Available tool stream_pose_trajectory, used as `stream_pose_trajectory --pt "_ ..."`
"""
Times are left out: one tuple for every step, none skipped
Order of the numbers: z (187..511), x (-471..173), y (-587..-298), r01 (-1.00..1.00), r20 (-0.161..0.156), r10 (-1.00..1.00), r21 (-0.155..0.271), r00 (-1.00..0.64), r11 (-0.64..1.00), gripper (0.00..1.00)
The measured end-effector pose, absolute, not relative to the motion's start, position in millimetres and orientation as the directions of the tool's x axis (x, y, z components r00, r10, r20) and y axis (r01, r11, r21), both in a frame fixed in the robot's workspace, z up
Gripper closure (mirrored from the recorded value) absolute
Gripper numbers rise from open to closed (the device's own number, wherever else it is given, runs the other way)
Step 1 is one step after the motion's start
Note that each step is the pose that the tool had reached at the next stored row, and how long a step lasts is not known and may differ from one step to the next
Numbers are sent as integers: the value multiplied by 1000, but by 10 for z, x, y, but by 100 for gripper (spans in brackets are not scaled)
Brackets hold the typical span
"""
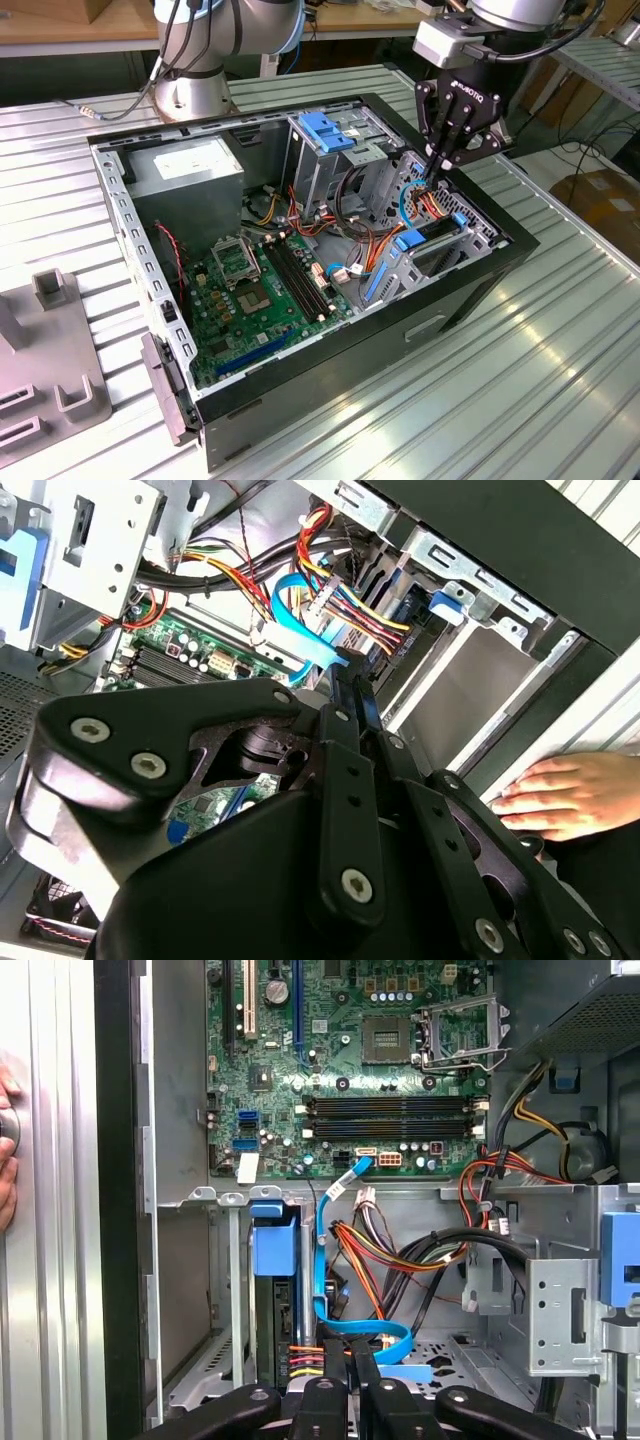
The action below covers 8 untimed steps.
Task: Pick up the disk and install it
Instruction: 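Insert the second disk wire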
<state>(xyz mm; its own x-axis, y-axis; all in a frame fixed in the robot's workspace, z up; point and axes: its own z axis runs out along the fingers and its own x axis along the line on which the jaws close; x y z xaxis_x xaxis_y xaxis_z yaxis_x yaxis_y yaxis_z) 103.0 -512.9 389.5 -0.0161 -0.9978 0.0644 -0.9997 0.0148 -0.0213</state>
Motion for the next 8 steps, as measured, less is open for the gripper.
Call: stream_pose_trajectory --pt "3895 1030 -5129 -1000 64 -998 -21 -16 15 83" --pt "3895 1030 -5129 -1000 64 -998 -21 -16 15 83" --pt "3895 1030 -5129 -1000 64 -998 -21 -16 15 83" --pt "3895 1030 -5129 -1000 64 -998 -21 -16 15 83" --pt "3895 1030 -5129 -1000 65 -998 -21 -16 15 83" --pt "3895 1030 -5127 -1000 67 -998 -21 -16 15 83" --pt "3894 1030 -5117 -1000 85 -996 -22 -16 14 83" --pt "3893 1030 -5108 -1000 90 -996 -22 -16 14 83"
